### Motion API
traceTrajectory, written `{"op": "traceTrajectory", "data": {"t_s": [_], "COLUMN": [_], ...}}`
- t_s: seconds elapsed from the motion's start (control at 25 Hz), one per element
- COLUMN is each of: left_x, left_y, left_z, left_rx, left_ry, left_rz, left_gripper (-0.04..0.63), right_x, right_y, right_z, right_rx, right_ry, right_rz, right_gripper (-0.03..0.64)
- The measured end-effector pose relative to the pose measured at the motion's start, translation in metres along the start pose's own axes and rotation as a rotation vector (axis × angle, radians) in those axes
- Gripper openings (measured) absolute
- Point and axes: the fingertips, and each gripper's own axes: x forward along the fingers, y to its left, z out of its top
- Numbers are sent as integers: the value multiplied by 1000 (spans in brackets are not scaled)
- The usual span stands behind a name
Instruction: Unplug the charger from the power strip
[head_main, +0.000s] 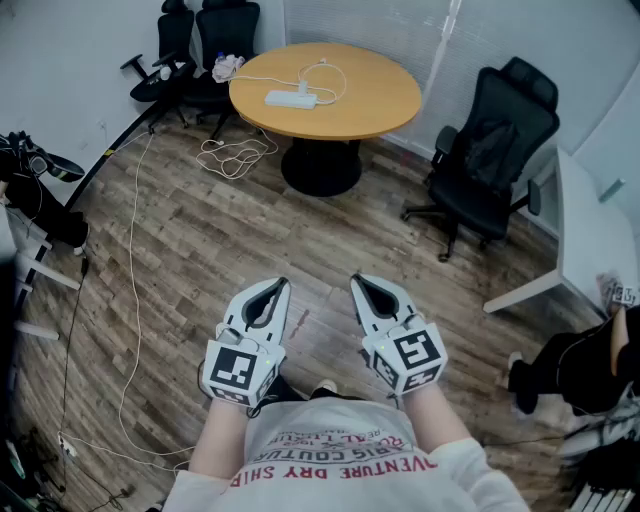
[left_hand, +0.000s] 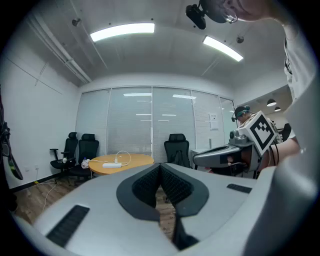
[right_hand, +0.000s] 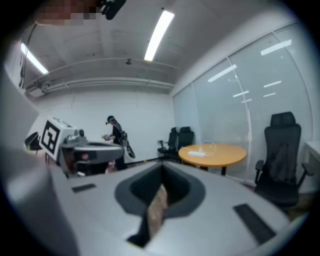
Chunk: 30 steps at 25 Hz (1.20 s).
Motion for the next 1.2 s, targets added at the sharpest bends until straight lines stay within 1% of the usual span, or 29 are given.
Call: {"op": "traceTrajectory", "data": {"t_s": [0.44, 0.64, 0.76, 1.0, 1.2], "left_x": [4, 5, 3, 12, 26], "left_y": [1, 5, 10, 39, 85], "left_z": [2, -4, -12, -19, -13], "left_rx": [-3, -10, -18, -33, -27], "left_ry": [15, 28, 43, 59, 46], "left_rz": [-17, -24, -28, -47, -76], "left_gripper": [34, 34, 34, 34, 34], "right_x": [5, 6, 10, 39, 85], "right_y": [2, 10, 15, 22, 25], "right_z": [3, 7, 2, 3, 11], "right_rx": [16, -31, -23, -11, -23], "right_ry": [-2, -19, -12, 9, 29], "right_rz": [6, 10, 16, 21, -20], "right_gripper": [29, 29, 29, 29, 29]}}
